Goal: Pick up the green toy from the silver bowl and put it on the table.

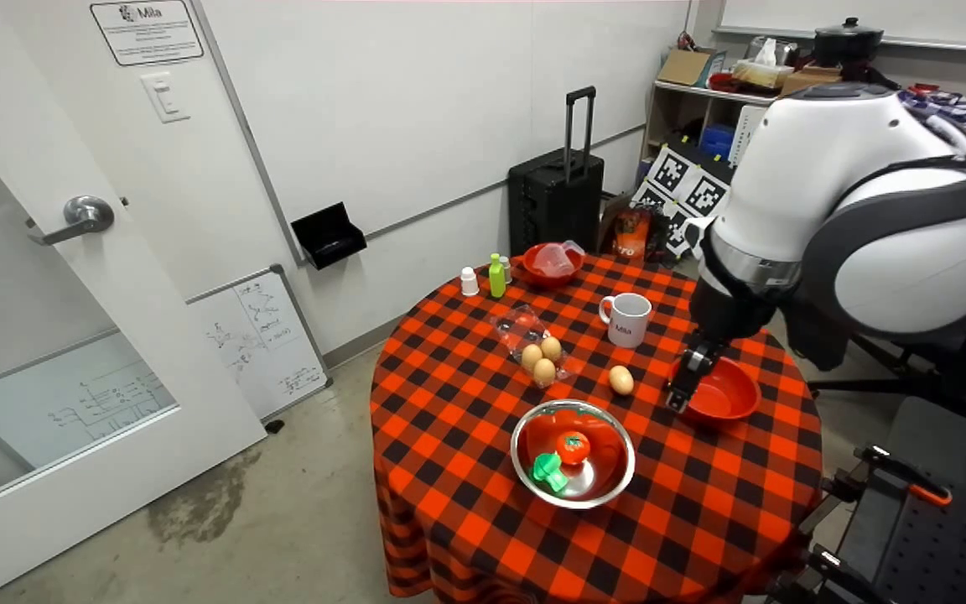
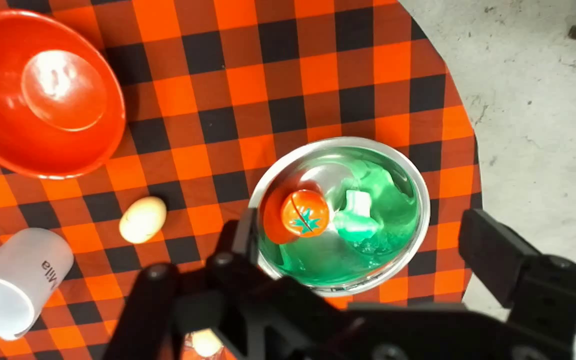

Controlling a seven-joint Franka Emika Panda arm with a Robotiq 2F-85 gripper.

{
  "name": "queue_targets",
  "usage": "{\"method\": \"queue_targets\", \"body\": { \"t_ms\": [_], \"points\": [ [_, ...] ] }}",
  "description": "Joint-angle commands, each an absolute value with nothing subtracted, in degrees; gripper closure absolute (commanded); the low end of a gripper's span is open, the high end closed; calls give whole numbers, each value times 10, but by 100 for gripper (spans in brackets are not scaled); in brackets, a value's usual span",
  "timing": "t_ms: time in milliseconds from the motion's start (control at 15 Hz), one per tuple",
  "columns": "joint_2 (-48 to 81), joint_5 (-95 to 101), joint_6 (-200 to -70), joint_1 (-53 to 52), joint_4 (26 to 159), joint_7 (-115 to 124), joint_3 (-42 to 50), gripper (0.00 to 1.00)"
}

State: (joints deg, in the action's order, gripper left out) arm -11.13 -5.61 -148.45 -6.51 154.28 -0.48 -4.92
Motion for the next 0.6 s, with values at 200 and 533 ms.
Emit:
{"method": "queue_targets", "body": {
  "t_ms": [200, 533],
  "points": [
    [84, -11, -1536, -72, 1419, 54, -77, 0],
    [190, -4, -1535, -86, 1334, 58, -72, 0]
  ]
}}
